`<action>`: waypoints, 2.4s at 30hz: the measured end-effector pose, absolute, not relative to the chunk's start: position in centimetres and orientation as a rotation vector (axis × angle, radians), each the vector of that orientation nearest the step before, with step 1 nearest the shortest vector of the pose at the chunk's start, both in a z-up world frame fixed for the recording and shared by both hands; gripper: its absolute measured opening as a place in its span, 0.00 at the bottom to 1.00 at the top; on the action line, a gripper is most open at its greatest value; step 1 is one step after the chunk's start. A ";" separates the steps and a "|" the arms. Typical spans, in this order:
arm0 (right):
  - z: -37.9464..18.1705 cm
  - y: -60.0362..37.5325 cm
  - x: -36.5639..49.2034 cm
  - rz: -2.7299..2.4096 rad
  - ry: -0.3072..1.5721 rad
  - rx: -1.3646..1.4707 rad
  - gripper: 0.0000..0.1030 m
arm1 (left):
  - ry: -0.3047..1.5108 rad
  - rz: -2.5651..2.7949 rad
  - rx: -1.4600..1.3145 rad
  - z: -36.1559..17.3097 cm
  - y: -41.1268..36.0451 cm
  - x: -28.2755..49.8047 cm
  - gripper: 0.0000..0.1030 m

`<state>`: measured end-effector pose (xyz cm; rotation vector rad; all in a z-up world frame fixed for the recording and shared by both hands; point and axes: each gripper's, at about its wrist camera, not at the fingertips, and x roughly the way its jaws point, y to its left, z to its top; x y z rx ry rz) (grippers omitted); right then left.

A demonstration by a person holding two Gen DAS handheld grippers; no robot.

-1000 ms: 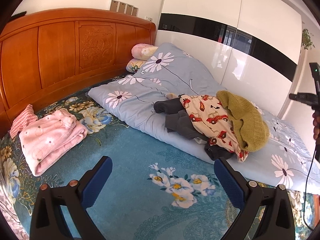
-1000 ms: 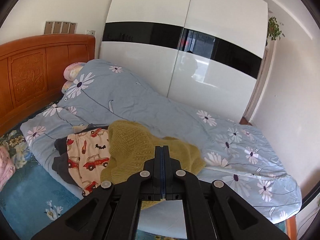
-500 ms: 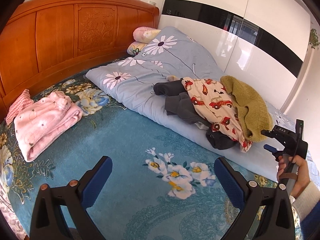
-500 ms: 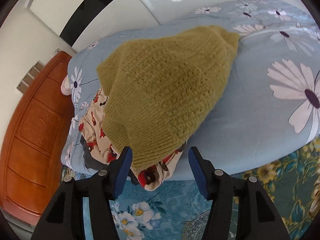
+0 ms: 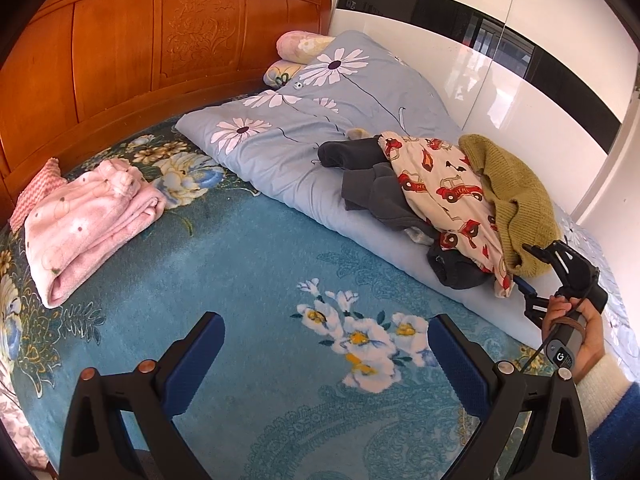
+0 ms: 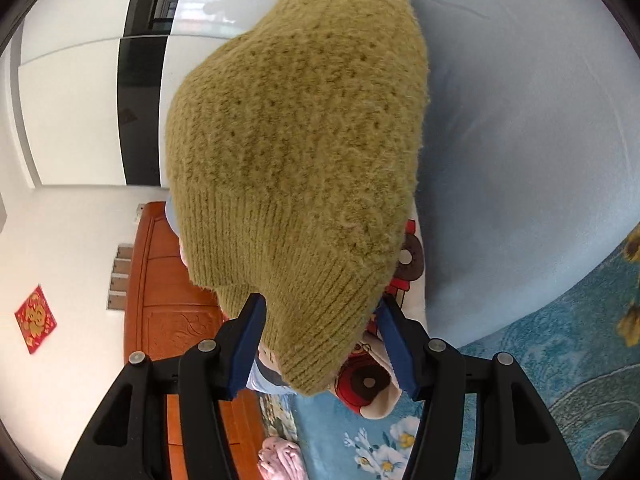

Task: Fold clothes
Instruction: 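Lift the green sweater off the pile with the right gripper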

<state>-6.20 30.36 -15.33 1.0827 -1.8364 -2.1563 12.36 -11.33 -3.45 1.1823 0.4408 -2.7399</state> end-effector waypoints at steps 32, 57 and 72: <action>-6.9 32.6 -9.3 -2.296 -1.787 1.040 0.11 | 0.464 -2.750 1.212 -2.9 -11.4 13.3 1.00; 24.5 28.9 6.8 -2.239 -0.956 0.413 0.09 | 0.465 -2.880 1.007 2.9 -11.4 18.8 1.00; 8.4 36.4 28.6 -2.471 -0.668 1.038 0.09 | 0.466 -2.934 1.256 -1.0 -7.6 19.3 1.00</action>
